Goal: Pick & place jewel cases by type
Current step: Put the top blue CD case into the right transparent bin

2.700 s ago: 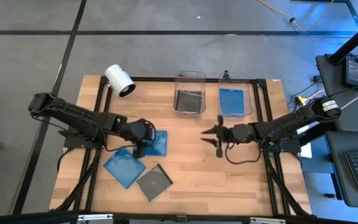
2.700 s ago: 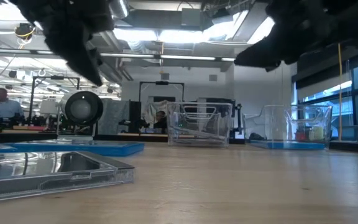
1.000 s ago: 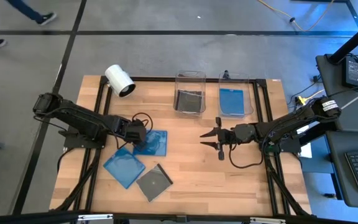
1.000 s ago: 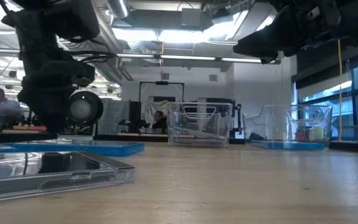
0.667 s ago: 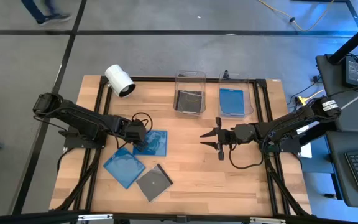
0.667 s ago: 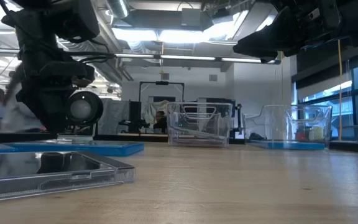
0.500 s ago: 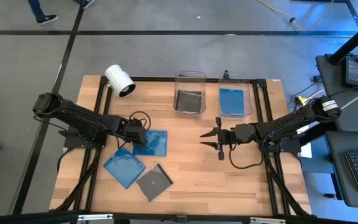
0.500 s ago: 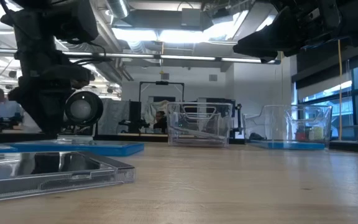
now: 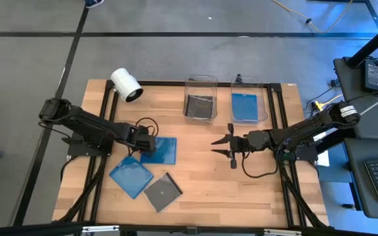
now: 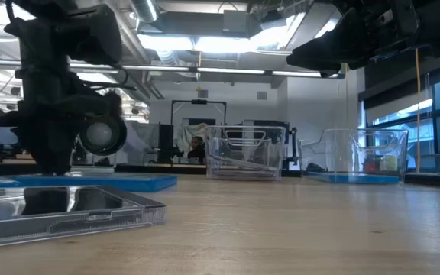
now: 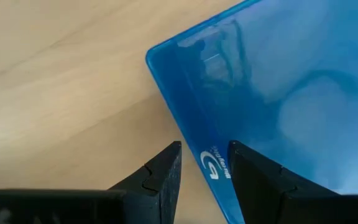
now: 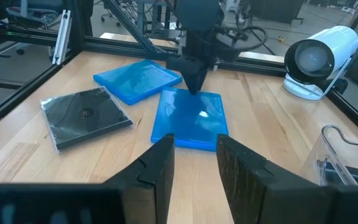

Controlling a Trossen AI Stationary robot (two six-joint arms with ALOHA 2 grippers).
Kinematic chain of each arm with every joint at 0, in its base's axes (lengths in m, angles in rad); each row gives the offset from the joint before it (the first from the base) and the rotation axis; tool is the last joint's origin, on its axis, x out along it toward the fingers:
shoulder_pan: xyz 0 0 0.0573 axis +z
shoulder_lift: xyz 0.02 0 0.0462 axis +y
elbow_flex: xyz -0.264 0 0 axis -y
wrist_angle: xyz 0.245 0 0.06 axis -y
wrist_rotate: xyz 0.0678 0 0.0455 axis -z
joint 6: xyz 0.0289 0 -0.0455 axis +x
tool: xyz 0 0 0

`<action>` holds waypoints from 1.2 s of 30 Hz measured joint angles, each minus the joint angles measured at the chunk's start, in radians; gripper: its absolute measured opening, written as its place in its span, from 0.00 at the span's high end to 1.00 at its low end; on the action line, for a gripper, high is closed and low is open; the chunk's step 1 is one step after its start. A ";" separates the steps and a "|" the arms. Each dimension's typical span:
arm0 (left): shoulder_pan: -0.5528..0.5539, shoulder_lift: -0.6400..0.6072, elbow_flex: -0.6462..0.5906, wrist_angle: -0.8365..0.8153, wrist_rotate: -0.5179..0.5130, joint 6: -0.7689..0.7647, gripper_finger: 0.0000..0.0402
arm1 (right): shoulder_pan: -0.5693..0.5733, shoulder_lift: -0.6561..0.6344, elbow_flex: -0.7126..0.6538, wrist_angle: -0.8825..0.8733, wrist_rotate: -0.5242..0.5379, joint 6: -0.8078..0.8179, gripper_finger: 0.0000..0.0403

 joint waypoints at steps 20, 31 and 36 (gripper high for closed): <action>0.150 0.065 -0.006 0.523 -0.047 1.062 0.82 | 0.000 0.000 0.000 -0.082 0.000 0.132 0.69; 0.175 0.041 0.051 0.551 0.037 1.185 0.97 | -0.019 0.195 0.000 0.052 0.000 0.133 0.69; 0.116 0.028 0.140 0.349 0.074 1.171 0.99 | -0.075 0.295 0.015 0.100 0.000 0.160 0.69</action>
